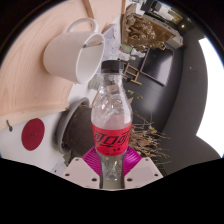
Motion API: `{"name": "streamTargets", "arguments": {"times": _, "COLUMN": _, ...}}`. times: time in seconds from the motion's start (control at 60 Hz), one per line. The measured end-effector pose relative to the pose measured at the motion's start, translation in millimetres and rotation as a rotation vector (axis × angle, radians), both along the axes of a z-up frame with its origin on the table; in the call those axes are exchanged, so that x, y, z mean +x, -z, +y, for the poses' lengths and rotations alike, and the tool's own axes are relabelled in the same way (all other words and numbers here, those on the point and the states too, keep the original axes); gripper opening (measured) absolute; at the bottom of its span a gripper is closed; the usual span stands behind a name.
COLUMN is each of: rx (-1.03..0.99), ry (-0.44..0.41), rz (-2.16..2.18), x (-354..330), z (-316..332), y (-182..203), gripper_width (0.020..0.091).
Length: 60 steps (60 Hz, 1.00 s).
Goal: Pour water
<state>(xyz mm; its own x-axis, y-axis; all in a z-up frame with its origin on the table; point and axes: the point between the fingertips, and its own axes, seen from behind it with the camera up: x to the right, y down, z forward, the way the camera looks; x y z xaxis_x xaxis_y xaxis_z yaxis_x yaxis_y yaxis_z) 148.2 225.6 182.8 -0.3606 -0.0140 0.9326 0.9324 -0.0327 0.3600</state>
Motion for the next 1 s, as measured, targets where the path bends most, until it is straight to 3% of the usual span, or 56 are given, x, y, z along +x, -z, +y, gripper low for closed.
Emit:
{"name": "streamTargets", "arguments": {"times": 0.117, "rx": -0.041, "ry": 0.001, "rz": 0.135, "x": -3, "z": -2, "y": 2, "gripper_width": 0.023}}
{"name": "streamTargets", "arguments": {"times": 0.417, "rx": -0.208, "ry": 0.134, "rz": 0.949, "x": 23, "z": -23, "y": 2, "gripper_width": 0.023}}
{"name": "streamTargets", "arguments": {"times": 0.567, "rx": -0.348, "ry": 0.197, "rz": 1.426, "x": 25, "z": -34, "y": 26, "gripper_width": 0.023}}
{"name": "streamTargets", "arguments": {"times": 1.0, "rx": -0.51, "ry": 0.168, "rz": 1.815, "x": 16, "z": -31, "y": 108, "gripper_width": 0.0231}}
